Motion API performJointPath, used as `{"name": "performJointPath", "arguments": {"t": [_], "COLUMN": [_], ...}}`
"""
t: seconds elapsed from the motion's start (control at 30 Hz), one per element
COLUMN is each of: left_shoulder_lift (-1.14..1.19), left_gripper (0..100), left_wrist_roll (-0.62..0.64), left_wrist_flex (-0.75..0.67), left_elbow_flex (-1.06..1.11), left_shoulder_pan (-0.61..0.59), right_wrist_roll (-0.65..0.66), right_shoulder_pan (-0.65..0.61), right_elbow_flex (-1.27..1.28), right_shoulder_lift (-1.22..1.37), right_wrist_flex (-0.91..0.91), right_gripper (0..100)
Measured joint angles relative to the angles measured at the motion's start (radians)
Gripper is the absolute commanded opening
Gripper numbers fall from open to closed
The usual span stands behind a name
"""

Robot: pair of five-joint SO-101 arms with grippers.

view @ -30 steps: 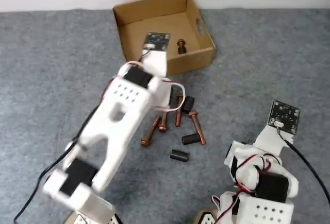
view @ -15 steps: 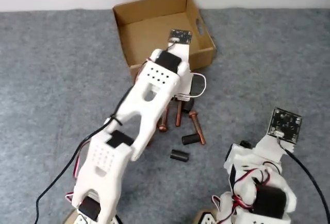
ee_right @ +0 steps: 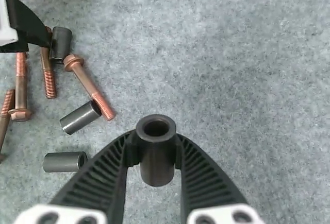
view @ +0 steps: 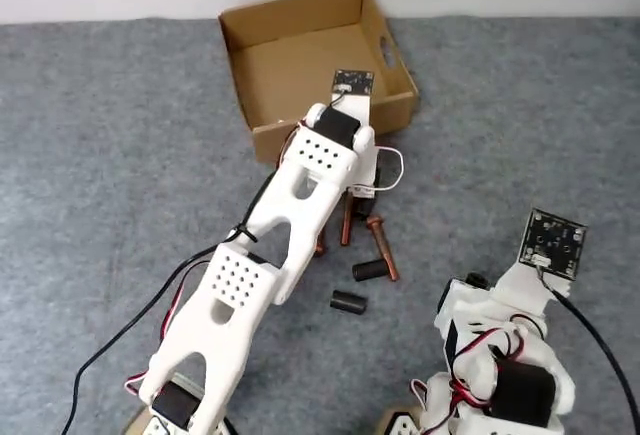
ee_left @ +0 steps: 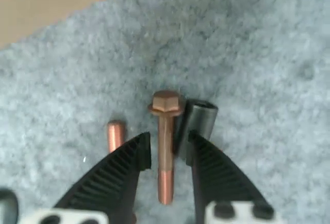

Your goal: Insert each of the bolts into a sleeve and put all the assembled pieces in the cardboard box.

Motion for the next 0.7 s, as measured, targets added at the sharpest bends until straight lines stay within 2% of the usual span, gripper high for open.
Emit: {"name": "performJointPath", "arguments": {"t": [0.47,0.53,0.63,0.7], "left_shoulder_lift": [0.115,0.117,0.117,0.118], "left_gripper": [13,10,0,0], "left_wrist_roll": [0.000,0.000,0.000,0.003], "left_wrist_flex": [-0.002,-0.002,-0.002,-0.002], "left_elbow_flex": [-0.058,-0.061,-0.063,-0.064], "left_shoulder_pan": [-0.017,-0.017,-0.014,-0.005], "right_wrist_roll": [0.000,0.000,0.000,0.000], "right_shoulder_pan": [0.000,0.000,-0.003,-0.028], "right_elbow_flex": [0.000,0.000,0.000,0.000], "right_shoulder_lift": [0.000,0.000,0.000,0.000], "right_wrist_flex": [0.000,0.000,0.000,0.000], "right_gripper": [0.8,0.8,0.8,0.8]}}
